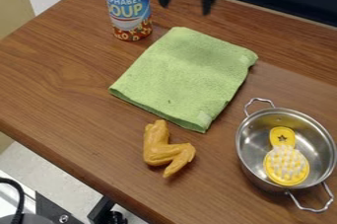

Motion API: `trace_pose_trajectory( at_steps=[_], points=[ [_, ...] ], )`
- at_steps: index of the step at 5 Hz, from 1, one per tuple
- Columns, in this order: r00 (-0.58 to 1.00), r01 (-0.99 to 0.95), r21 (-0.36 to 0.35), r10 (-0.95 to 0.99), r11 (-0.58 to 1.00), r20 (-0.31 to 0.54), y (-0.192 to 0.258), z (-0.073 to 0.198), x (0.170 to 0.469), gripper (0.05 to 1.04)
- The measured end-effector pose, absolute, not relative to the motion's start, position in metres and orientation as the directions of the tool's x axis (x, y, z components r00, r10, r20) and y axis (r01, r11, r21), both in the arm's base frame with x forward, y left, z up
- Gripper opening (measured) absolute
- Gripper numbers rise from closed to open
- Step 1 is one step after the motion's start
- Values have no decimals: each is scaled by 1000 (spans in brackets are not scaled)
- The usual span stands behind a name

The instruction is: Move the can to the bottom left corner of the table

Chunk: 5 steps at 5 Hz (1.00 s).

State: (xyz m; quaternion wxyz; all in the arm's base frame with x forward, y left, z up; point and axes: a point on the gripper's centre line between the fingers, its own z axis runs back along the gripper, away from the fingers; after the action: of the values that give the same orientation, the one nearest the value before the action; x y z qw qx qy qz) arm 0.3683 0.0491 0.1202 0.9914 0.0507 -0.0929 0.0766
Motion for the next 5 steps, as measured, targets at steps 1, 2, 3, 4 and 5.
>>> trace_pose_trajectory(
  at_steps=[1, 2, 3, 4, 5],
  points=[
    [967, -125, 132, 91, 983, 236, 67, 124, 381, 1000],
    [962, -117, 126, 81, 985, 262, 81, 130, 395, 1000],
    [960, -85, 122, 48, 989, 277, 90, 134, 405, 1000],
    [961, -59, 154, 14, 986, 278, 100, 131, 411, 1000],
    [966, -11, 142, -26, 990, 258, 113, 130, 411, 1000]
  ],
)
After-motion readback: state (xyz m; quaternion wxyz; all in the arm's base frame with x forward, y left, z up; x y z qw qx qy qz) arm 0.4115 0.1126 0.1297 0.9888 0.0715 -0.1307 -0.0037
